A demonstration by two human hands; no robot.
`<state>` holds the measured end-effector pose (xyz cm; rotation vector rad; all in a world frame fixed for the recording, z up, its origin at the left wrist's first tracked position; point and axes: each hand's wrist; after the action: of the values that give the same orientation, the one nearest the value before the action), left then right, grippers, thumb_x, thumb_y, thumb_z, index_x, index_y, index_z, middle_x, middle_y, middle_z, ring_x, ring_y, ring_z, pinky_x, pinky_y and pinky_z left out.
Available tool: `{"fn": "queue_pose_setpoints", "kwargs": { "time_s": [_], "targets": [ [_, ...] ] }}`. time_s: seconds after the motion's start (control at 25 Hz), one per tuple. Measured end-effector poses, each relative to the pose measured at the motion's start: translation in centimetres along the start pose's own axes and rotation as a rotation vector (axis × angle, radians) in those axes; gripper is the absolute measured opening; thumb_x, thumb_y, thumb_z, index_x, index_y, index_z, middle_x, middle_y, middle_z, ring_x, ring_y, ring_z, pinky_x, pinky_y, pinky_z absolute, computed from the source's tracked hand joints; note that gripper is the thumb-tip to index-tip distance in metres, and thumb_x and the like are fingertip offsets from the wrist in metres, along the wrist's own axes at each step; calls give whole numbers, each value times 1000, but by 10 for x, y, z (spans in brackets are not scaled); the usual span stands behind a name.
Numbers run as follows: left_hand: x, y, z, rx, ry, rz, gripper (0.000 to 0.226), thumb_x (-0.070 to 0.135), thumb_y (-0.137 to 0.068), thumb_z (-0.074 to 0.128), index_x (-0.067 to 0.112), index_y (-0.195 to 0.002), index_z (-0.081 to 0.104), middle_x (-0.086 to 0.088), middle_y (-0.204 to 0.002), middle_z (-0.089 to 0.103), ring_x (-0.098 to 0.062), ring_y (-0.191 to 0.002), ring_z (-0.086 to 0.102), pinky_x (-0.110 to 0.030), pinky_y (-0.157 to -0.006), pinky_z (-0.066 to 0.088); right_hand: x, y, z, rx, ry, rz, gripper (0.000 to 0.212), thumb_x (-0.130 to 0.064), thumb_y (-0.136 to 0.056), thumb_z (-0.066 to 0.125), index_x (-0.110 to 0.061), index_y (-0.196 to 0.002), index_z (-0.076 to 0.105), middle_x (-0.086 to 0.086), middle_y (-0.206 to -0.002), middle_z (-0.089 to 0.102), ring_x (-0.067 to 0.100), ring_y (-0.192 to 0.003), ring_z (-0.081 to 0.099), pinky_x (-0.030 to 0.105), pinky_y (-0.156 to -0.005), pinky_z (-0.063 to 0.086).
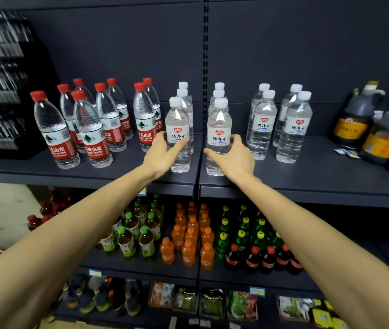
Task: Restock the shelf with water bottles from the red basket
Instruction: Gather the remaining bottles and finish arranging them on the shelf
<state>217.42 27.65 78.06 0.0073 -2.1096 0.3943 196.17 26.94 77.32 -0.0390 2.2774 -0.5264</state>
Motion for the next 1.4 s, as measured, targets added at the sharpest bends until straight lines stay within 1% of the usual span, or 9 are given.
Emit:
{"fn": "queue_pose_setpoints", "kwargs": {
  "time_s": [0.24,0.32,0.48,0.56,0.68,0.88,1.08,1.2,1.4],
  "targets": [
    [-23,-5,12,-26,43,-36,96,84,-72,62,22,-142,44,6,-137,61,-14,-122,62,-46,-109,47,7,0,8,-9,-31,50,93,-79,-67,72,-22,-136,47,-4,-131,63,20,-122,61,42,-97,51],
    [-28,-6,13,-20,49,-37,105,90,-68,60,23,-146,41,7,-140,59,-13,-122,61,-46,-109,47,5,8,9,102,-28,15,101,-75,-70,72,-18,-147,39,-1,-145,51,21,-133,50,42,-103,48],
    [-20,16,-3,175,-51,79,83,60,-91,61,15,-154,32,0,-152,45,-12,-135,47,-34,-112,39,-18,33,16,414,-219,-357,48,-37,-88,71,-13,-127,55,-3,-117,56,15,-97,57,39,-85,51],
    [-21,27,-19,385,-119,208,65,41,-98,59,11,-151,35,-3,-149,45,-12,-133,46,-33,-109,41,-38,53,30,328,-362,-452,32,-21,-91,68,-13,-119,57,-5,-102,59,14,-80,57,36,-74,52],
    [-47,47,-48,497,-163,253,55,31,-99,55,11,-148,39,0,-138,52,-7,-118,52,-28,-99,44,-55,92,78,165,-397,-574,23,-12,-91,67,-11,-114,62,-9,-91,60,12,-70,57,29,-68,52],
    [-132,96,-101,501,-236,83,47,31,-101,53,18,-145,42,4,-110,59,-8,-87,57,-27,-78,48,-44,157,179,-70,-323,-530,21,-13,-90,66,-13,-111,64,-12,-87,59,10,-70,57,36,-66,53],
    [-221,149,-144,559,-276,-137,37,30,-100,53,15,-134,50,8,-109,61,-2,-84,55,-17,-75,38,-60,203,263,-394,-333,-375,34,-23,-93,65,-15,-126,59,-11,-98,68,7,-76,64,35,-70,56],
    [-269,178,-157,459,-264,-296,37,37,-100,51,19,-132,47,9,-107,63,-9,-85,61,-31,-78,48,-61,226,303,-588,-263,-267,36,-31,-97,61,-20,-131,56,-16,-100,66,7,-79,66,35,-70,56],
    [-368,232,-153,142,-321,-485,64,50,-95,52,16,-146,35,-5,-138,54,-31,-103,63,-43,-84,53,-22,277,371,-823,-173,53,36,-29,-100,61,-20,-134,55,-14,-102,67,14,-92,67,45,-84,57]
  ]
}}
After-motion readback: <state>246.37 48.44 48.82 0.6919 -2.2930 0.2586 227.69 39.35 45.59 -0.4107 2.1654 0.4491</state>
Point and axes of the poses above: each hand's wrist, its own y-axis away from the middle knuckle, its own z-axis out of the palm, x = y × z
